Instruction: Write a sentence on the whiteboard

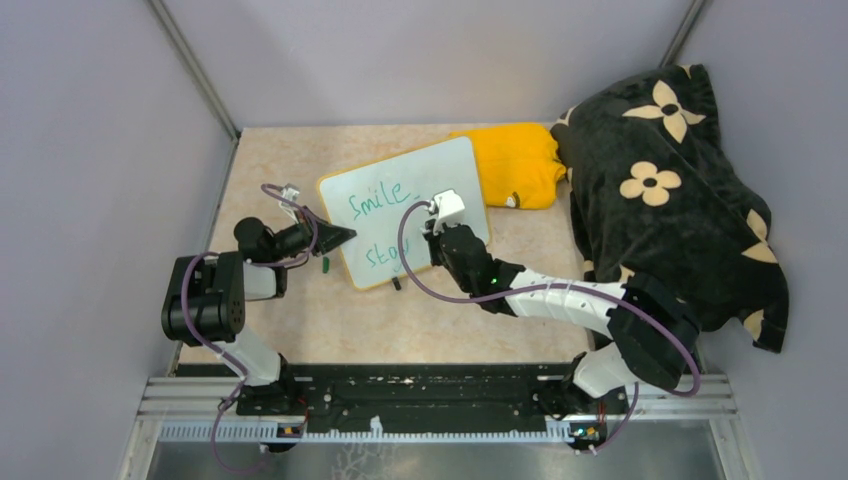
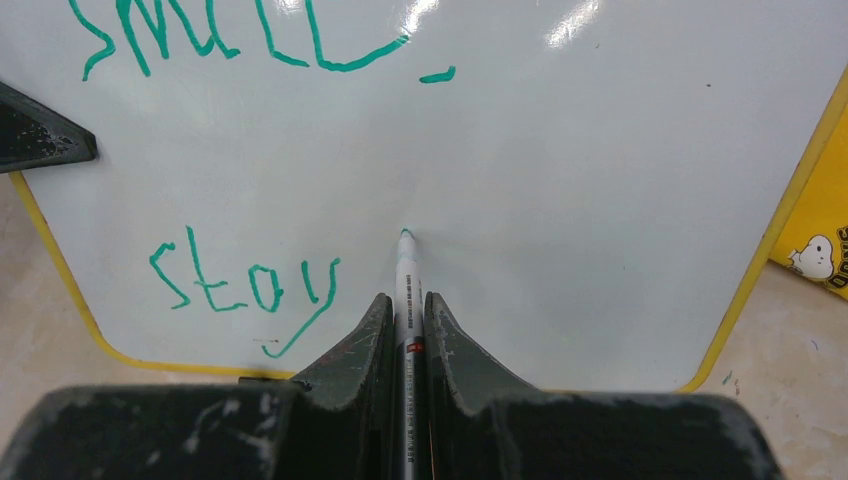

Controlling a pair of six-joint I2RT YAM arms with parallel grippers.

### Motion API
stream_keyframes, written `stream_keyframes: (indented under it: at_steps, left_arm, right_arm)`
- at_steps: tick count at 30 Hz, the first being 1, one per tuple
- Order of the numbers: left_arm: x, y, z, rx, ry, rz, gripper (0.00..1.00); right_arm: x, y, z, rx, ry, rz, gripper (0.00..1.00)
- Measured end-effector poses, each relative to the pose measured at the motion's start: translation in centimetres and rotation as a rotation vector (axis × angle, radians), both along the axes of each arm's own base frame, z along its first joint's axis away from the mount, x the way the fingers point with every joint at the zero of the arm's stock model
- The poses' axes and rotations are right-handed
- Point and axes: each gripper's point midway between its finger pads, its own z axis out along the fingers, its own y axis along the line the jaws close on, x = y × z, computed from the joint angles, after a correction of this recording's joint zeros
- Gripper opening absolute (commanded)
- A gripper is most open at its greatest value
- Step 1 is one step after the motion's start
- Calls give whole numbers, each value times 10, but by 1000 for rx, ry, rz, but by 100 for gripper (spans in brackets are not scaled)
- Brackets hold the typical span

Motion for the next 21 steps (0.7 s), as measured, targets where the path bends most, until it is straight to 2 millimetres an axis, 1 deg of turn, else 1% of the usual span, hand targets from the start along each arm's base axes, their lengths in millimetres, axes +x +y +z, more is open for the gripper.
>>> stream_keyframes:
  at_steps: [10, 21]
  left_arm:
    - [0, 0, 0, 0, 1, 0, 20]
    - [0, 0, 0, 0, 2, 0, 20]
  right_arm:
    - [-3, 1, -5, 15, 25, -6, 0]
    - [-18, -4, -31, -17, 79, 3, 0]
